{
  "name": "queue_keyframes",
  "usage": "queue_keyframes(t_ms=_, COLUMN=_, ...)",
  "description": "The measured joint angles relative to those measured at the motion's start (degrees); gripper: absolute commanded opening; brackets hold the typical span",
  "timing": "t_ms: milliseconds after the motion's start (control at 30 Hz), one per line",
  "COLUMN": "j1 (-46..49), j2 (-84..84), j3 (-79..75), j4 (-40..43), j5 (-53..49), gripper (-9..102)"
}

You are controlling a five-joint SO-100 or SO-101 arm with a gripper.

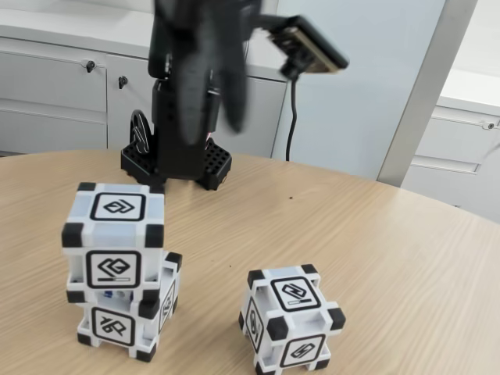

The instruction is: Stack cubes from left to right.

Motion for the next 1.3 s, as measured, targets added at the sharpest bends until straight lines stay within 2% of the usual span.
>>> queue_keyframes(t_ms=267, j1=-14.85, j2=0.09, j3=0.00, j4=-1.49, j5=8.17, gripper=43)
queue_keyframes(t_ms=533, j1=-15.73, j2=-7.38, j3=0.00, j4=-13.62, j5=11.34, gripper=43)
queue_keyframes(t_ms=933, j1=-15.73, j2=-28.30, j3=0.00, j4=-15.29, j5=8.44, gripper=43)
queue_keyframes(t_ms=1133, j1=-15.64, j2=-30.50, j3=0.00, j4=-15.47, j5=7.56, gripper=43)
queue_keyframes(t_ms=1300, j1=-15.73, j2=-30.50, j3=0.00, j4=-20.30, j5=8.35, gripper=43)
